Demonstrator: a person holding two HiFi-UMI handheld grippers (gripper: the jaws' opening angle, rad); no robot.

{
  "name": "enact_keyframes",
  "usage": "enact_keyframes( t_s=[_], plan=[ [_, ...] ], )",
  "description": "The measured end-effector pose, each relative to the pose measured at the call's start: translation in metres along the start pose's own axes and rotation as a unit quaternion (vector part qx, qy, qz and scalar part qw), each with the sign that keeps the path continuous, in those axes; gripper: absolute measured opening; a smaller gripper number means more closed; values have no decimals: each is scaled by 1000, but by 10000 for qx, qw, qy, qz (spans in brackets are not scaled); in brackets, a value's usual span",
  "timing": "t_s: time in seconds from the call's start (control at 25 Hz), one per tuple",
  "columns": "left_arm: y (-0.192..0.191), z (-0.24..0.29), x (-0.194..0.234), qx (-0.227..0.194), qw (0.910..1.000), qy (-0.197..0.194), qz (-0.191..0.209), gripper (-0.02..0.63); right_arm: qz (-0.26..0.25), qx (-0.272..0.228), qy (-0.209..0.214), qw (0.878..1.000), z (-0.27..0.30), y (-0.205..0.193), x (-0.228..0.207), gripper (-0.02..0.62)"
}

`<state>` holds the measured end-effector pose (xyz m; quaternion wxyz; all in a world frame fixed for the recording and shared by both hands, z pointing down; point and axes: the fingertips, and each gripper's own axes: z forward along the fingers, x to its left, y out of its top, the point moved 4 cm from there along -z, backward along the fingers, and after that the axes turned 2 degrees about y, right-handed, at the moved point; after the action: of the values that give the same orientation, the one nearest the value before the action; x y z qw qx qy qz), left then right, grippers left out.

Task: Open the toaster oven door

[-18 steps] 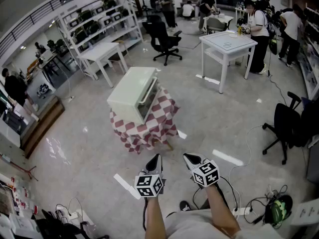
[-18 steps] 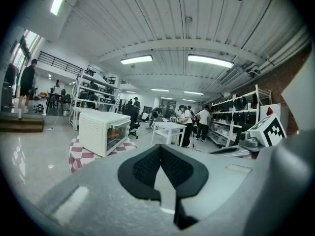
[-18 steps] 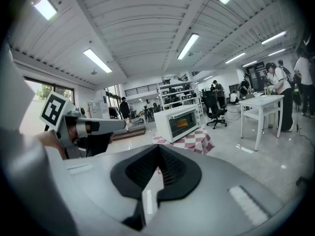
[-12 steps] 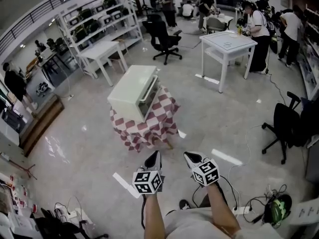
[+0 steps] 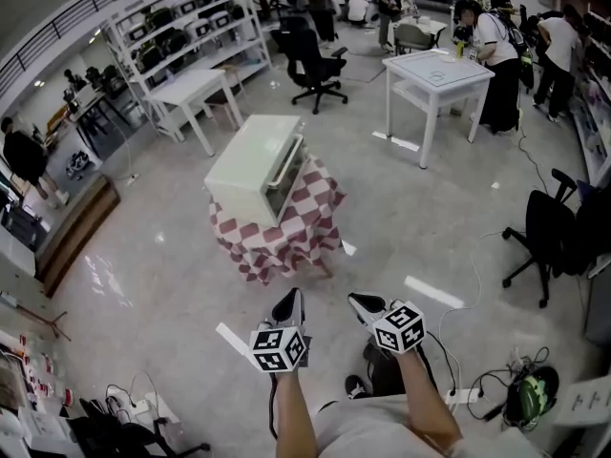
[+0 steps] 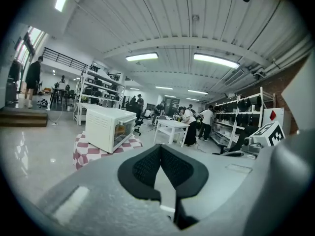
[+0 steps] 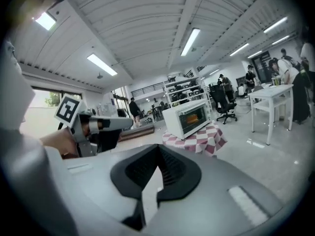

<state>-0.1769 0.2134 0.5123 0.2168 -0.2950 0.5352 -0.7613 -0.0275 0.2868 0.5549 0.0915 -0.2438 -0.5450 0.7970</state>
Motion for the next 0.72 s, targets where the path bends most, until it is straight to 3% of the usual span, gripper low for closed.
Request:
enact_keyframes(
  t_s=[0.16,0.52,0.72],
  plan=[
    [-3,0,19,-19,9996,158,-220,6,-389,592,124,9974,17,-15,0,3],
    [15,38,58,5,9986,508,-152,6,-436,277,204,9985,72,19,-35,3],
    [30,85,72,87,9991,418,0,6,-452,223,197,9985,103,44,-71,3]
  ],
)
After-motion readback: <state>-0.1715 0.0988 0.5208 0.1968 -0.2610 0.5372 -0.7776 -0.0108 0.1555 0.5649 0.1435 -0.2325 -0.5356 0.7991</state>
